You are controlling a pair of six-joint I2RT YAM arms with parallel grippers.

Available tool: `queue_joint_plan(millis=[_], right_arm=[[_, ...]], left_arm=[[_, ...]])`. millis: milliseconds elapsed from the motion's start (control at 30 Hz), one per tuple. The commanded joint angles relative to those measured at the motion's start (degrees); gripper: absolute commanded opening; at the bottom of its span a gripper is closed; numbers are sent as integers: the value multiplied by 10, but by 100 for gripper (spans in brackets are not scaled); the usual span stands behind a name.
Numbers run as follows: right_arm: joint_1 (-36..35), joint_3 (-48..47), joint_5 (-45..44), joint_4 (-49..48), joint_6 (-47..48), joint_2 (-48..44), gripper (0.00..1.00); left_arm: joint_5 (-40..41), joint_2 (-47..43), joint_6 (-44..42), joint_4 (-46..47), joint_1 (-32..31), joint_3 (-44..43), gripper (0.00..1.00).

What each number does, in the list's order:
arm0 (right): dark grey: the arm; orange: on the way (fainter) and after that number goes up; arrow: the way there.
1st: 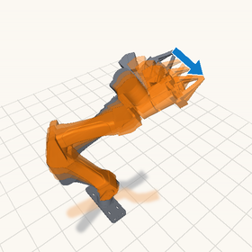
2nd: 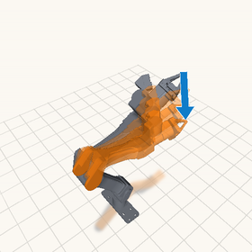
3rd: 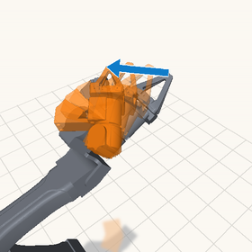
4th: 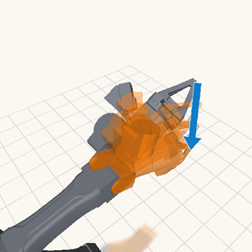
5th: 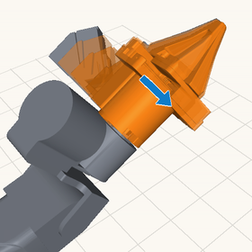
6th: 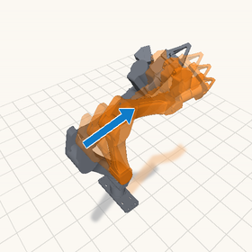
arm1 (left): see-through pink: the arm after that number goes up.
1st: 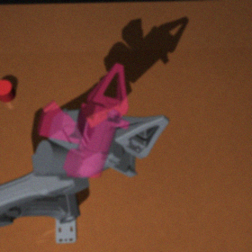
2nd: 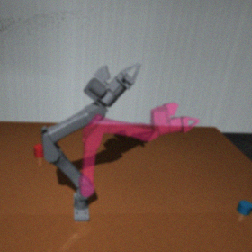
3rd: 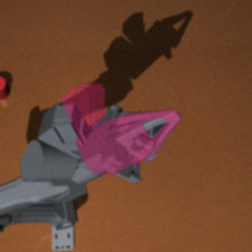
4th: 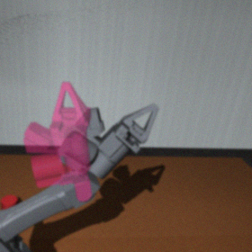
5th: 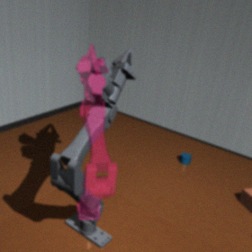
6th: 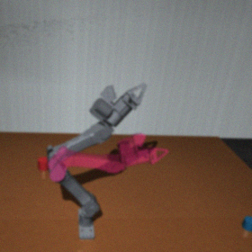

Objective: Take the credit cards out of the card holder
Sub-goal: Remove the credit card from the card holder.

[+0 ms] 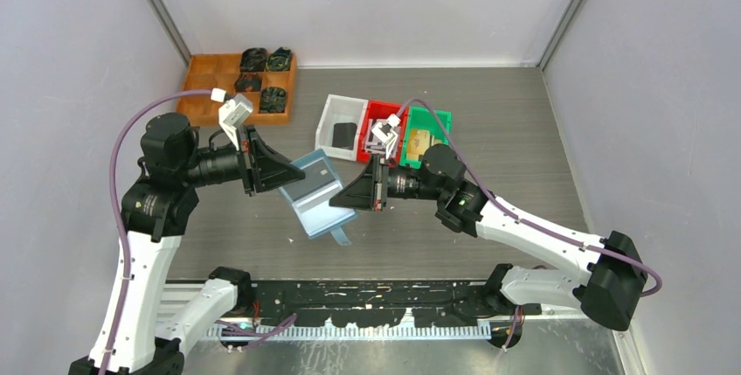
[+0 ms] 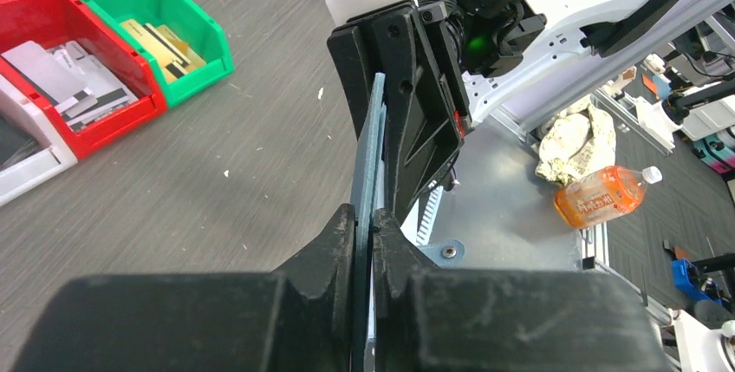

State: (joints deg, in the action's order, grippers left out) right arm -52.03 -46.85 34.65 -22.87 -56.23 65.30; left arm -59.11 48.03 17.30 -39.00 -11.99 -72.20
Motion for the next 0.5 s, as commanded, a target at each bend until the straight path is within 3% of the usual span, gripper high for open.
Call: queue_joint_plan(millis=[0, 33, 100, 267, 467], right_arm=[[-4, -26, -48, -11, -6, -6, 13], [-3, -29, -55, -9, -6, -5, 10], [-4, -35, -55, -7, -2, -3, 8], [-4, -36, -51, 18, 10, -10, 7], [-4, -39, -47, 32, 17, -17, 6]], left_arm=[[-3, -13, -7, 35, 0, -2, 12], [-12, -13, -6, 33, -1, 0, 23], [-20, -15, -6, 26, -1, 2, 31], [-14, -23, -48, -8, 0, -2, 32], [-1, -30, -67, -15, -1, 3, 26]])
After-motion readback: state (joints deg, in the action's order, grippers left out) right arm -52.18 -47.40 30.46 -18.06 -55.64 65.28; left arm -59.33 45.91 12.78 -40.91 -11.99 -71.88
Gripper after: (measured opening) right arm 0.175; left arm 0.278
